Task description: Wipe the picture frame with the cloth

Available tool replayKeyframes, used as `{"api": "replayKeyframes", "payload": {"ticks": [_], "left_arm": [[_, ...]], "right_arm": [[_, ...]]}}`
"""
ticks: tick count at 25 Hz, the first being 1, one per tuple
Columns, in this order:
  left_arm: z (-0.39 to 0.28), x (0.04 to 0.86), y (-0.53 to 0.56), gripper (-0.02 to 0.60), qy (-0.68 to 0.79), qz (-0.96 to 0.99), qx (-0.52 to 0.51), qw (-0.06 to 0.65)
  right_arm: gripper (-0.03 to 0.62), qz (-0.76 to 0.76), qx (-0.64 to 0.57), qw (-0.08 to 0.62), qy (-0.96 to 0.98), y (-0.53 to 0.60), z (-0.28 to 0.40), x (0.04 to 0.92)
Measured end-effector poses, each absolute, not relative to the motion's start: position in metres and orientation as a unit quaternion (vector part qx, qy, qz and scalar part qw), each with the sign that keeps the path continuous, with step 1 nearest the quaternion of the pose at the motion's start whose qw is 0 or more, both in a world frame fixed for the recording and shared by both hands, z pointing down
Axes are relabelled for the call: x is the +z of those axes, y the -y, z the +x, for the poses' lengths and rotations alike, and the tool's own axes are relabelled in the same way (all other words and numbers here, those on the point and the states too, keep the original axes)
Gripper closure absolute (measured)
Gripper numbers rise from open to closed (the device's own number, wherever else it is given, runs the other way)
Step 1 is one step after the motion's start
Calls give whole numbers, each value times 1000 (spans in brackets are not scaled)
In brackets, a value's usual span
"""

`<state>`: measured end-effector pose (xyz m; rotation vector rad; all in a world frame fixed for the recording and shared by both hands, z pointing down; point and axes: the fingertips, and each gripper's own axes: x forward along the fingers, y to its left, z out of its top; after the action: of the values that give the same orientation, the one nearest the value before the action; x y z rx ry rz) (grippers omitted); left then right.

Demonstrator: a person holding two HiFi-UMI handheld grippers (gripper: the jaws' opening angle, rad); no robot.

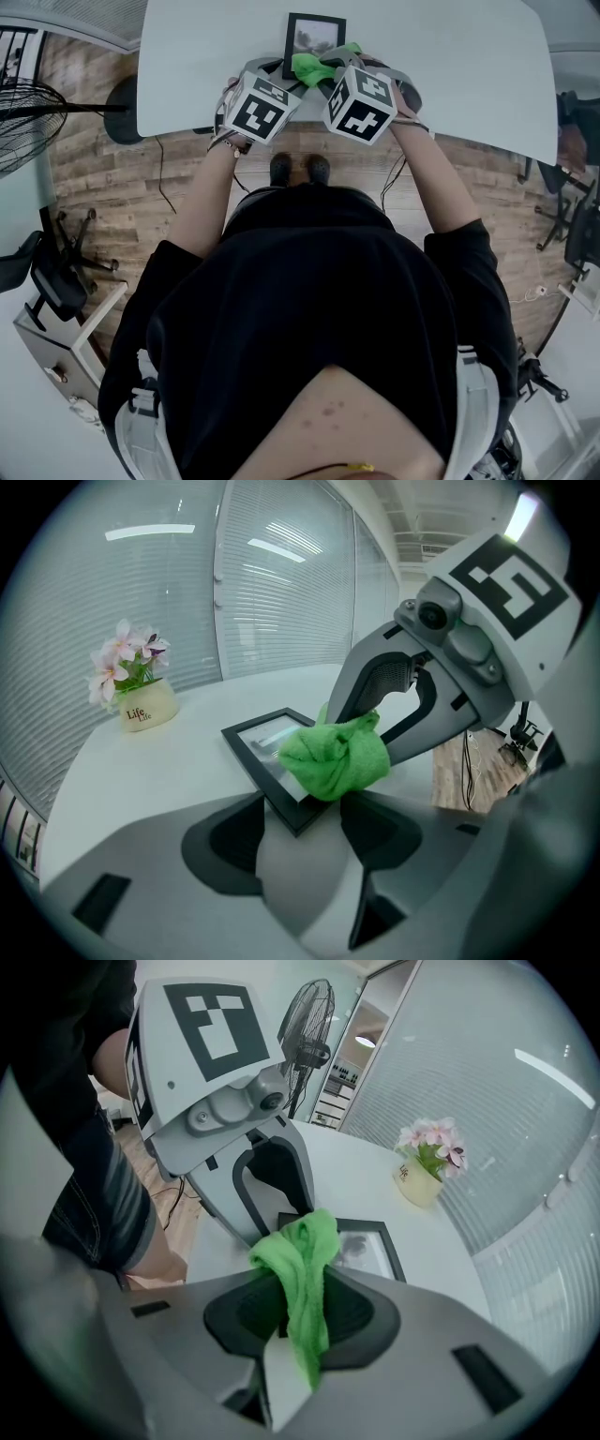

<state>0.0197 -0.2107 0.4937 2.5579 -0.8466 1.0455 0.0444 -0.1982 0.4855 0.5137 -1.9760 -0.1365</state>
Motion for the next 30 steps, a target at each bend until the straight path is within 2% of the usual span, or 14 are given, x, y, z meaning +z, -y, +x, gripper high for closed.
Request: {"api": "replayKeyframes", "payload": {"ticks": [8, 15, 21, 30], "left_arm": [[21, 494, 210, 314, 291, 878, 360, 126], [17, 496, 212, 314, 291, 876, 361, 131], [20, 495, 210, 314, 291, 875, 363, 132], [21, 496, 211, 314, 288, 876, 362, 134]], "right_arm": [[496, 207, -25, 502, 839, 196, 45, 478], [494, 249, -21, 449, 858, 224, 45, 443], [493, 295, -79, 455, 836, 269, 52, 427], [493, 302, -121, 490, 808, 326, 48, 456]]}}
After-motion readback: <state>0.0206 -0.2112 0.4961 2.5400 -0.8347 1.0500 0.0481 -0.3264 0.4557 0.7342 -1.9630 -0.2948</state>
